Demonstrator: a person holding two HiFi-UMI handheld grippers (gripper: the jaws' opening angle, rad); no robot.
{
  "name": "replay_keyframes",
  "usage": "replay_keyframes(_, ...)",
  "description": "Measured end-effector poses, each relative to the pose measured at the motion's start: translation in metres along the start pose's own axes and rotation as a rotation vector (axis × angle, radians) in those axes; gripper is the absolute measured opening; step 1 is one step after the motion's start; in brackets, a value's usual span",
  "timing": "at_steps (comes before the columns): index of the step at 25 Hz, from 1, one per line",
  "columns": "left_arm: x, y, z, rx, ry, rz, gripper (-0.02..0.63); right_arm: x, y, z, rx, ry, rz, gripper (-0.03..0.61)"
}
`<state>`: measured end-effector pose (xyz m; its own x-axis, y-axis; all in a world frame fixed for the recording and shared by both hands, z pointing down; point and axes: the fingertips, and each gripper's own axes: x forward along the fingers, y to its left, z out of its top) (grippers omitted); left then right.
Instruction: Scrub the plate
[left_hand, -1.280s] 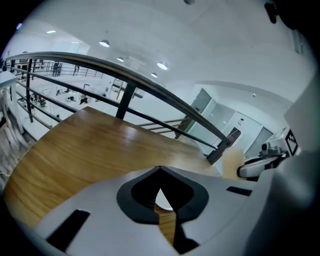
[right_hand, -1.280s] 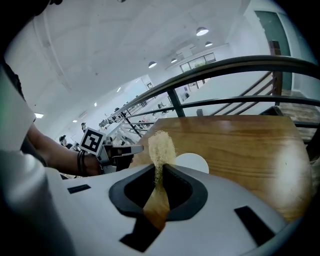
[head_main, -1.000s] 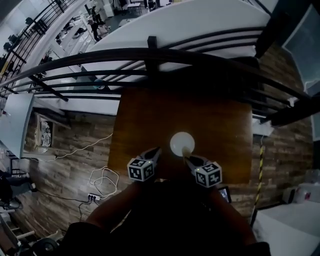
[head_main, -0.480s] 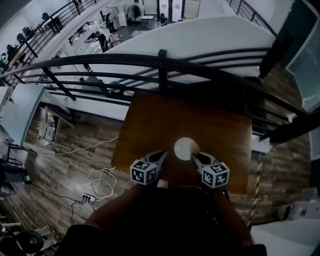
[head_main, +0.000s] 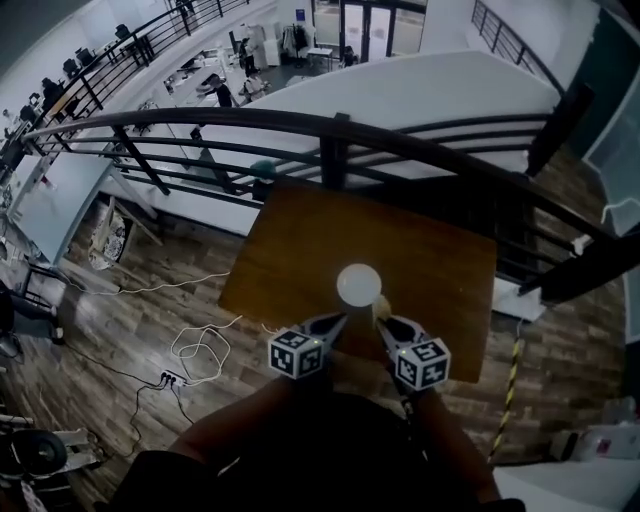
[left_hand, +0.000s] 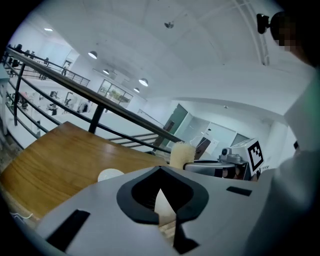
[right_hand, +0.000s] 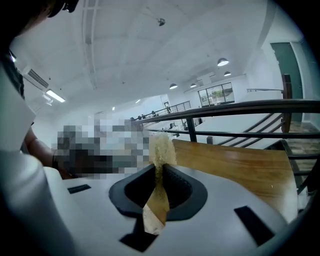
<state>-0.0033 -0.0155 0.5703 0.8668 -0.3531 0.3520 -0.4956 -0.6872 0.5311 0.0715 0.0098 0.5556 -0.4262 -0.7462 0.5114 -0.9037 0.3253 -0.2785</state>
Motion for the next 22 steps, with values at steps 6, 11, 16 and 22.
replay_keyframes(6,-0.012,-0.069,-0.042,0.017,-0.023,0.014,0.008,-0.068,0.008,-0.041,-0.009,-0.043,0.015,0.051)
replay_keyframes(11,-0.036,-0.121,-0.048,0.082,-0.034,-0.009,0.008,-0.112,0.030,-0.055,0.006,-0.064,0.036,0.051)
replay_keyframes(16,-0.064,-0.142,-0.044,0.175,-0.065,-0.019,0.008,-0.138,0.058,-0.051,-0.007,-0.086,0.080,0.051)
replay_keyframes(22,-0.087,-0.151,-0.057,0.177,-0.047,-0.034,0.008,-0.156,0.081,-0.060,-0.035,-0.077,0.081,0.051)
